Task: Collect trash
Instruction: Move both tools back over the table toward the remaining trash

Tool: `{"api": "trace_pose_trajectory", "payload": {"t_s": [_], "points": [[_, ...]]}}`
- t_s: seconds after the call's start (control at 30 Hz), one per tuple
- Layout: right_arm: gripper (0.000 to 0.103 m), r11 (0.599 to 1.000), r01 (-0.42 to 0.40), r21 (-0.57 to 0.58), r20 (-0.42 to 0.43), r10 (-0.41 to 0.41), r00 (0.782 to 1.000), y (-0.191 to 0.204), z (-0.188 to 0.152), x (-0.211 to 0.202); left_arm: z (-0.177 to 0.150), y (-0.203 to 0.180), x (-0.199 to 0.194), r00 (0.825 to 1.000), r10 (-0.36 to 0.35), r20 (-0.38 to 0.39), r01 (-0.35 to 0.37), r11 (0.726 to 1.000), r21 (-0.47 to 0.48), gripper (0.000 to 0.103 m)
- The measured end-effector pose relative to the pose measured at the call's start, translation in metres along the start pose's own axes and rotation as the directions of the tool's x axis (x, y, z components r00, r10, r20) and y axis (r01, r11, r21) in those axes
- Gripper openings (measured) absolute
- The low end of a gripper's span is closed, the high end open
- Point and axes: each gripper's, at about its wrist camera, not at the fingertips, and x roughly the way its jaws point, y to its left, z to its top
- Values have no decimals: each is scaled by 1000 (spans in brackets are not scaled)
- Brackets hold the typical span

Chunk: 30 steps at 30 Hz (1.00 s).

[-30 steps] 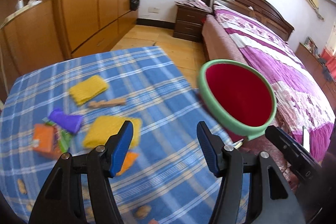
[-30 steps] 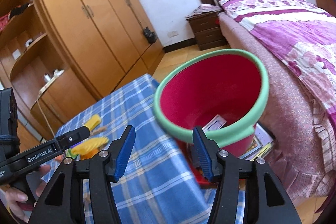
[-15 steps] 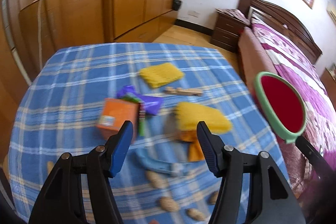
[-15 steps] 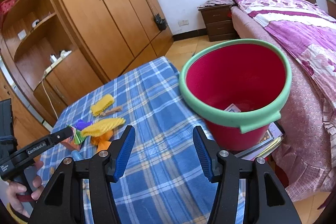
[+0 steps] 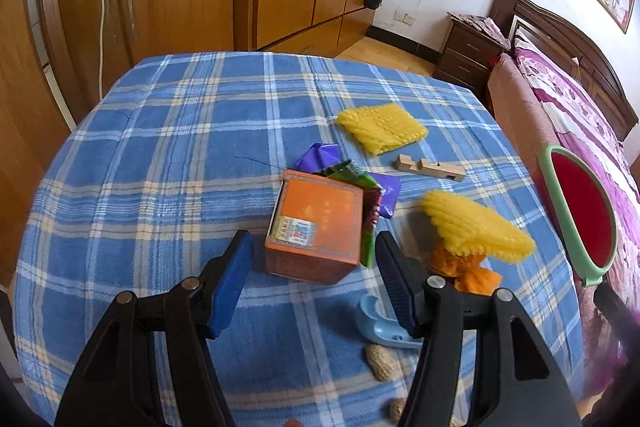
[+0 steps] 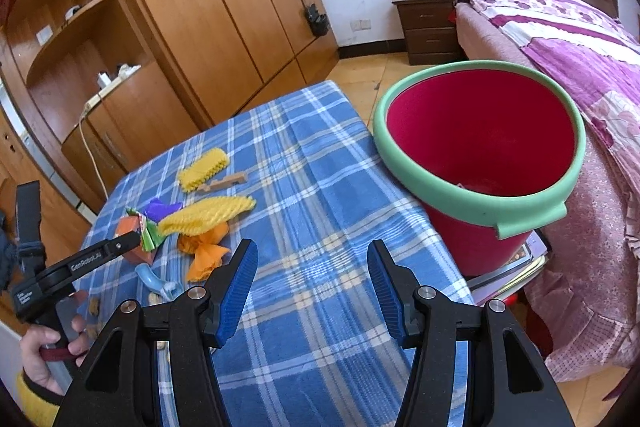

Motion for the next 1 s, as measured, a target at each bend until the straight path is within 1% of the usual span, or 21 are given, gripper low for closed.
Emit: {"api": "trace_pose_trajectory", "payload": {"t_s": [0.17,0.27,0.33,0.37,0.4,0.63,0.77,0.83,0.87,0.9,0.93,1.0], "points": [[59,1000,-1,-6,-30,1,1000,5,-1,9,2,7,8,1000,13,16,-13,1000,-11,63],[59,1000,-10,-23,-48,9,999,12,-1,16,3,12,10,1000,1,15,0,1000,-27,63],[59,999,-21,-36,-59,18,998,18,-1,20,2,15,10,1000,-25,16,26,999,-34,57],[59,999,-27,-43,-64,24,998,20,-1,21,2,16,9,999,-36,19,37,999,-34,50],[59,998,-36,-54,-70,32,997,25,-1,24,1,17,8,999,-40,21,41,999,-36,49],[59,991,-78,-104,-98,68,993,47,0,38,-2,30,-6,998,-28,54,31,998,-63,48],[59,989,-114,-92,-99,105,990,54,9,43,-3,37,-12,998,-15,64,21,996,-86,48],[63,988,-127,-89,-94,118,989,60,15,46,-3,42,-15,997,-16,71,23,995,-99,48],[73,987,-132,-93,-89,124,988,64,19,49,-3,43,-16,997,-15,73,23,994,-102,48],[76,985,-139,-99,-89,131,987,68,23,53,-3,44,-18,997,-14,76,22,994,-104,48],[76,984,-146,-102,-93,136,986,72,25,56,-4,45,-19,997,-14,78,22,994,-105,48],[76,980,-167,-107,-132,152,980,81,32,69,-4,48,-20,997,-15,79,24,994,-111,48]]}}
